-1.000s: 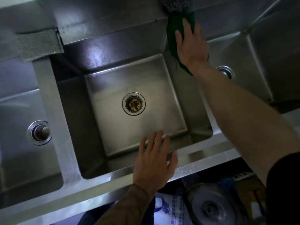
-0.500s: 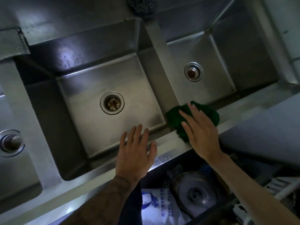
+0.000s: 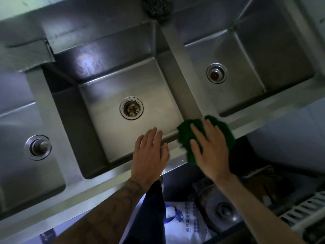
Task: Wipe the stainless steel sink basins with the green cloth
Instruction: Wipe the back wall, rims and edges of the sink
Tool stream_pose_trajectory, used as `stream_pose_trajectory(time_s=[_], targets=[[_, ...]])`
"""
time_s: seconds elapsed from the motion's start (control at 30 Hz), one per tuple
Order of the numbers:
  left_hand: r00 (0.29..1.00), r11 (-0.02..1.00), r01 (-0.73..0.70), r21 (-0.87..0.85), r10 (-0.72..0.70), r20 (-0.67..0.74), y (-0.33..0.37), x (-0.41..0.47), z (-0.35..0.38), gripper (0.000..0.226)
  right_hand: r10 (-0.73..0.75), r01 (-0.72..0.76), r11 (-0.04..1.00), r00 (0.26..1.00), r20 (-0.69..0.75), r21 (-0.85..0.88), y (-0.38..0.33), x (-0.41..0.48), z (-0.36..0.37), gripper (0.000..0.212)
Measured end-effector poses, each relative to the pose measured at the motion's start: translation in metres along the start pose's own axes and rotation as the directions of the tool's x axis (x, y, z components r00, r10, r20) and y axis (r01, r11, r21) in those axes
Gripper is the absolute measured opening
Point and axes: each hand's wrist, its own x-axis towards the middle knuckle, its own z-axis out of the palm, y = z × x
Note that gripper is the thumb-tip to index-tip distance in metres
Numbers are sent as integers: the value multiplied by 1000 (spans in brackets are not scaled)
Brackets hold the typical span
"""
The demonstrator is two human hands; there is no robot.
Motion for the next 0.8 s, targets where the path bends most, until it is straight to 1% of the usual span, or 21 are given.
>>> stream_pose_trajectory(time_s=[0.07, 0.13, 0.17, 0.23, 0.3, 0.33, 0.4, 0.47, 0.53, 0.57, 0.63, 0.67, 0.73, 0.8], targets=[[1000, 999, -4, 39, 4, 3, -8, -10, -8, 57, -85, 85, 996, 995, 42, 7, -39, -15, 15, 50], [999, 995, 23, 93, -25, 23, -23, -27, -18, 58, -161, 164, 986, 983, 85, -23, -47, -17, 17, 51], [999, 993, 44, 108, -45, 15, -34, -38, -23, 58, -165, 168, 985, 982, 88, -36, -41, -14, 14, 52], [997, 991, 79, 110, -77, -18, -61, -59, -33, 58, -80, 83, 996, 995, 53, -46, -26, -7, 8, 53], [995, 989, 82, 123, -75, -62, -92, -77, -41, 58, 62, -63, 997, 998, -20, -33, -25, -4, 3, 52], [994, 987, 84, 138, -73, -87, -107, -86, -44, 58, 117, -118, 993, 992, -46, -16, -38, -6, 5, 51], [988, 981, 91, 171, -68, -135, -134, -103, -50, 57, 157, -157, 988, 985, -68, 9, -85, -18, 19, 51], [984, 978, 93, 185, -62, -169, -158, -116, -54, 57, 88, -87, 996, 995, -47, 27, -144, -36, 39, 50], [984, 977, 93, 194, -61, -167, -179, -129, -56, 57, -16, 16, 999, 999, -32, 28, -178, -51, 54, 49], [984, 976, 90, 199, -57, -166, -188, -136, -57, 58, -53, 54, 998, 998, -23, 22, -181, -54, 55, 49], [984, 975, 66, 214, -28, -177, -202, -145, -55, 57, -66, 66, 997, 998, -21, -29, -170, -50, 51, 50], [984, 975, 56, 217, -17, -176, -206, -146, -53, 58, -39, 37, 998, 999, -33, -58, -161, -46, 48, 50], [988, 974, 51, 222, -17, -151, -210, -146, -49, 59, 93, -99, 993, 991, -93, -57, -152, -40, 42, 50], [989, 972, 55, 230, -21, -146, -210, -145, -45, 61, 192, -200, 979, 968, -162, -33, -173, -43, 45, 49]])
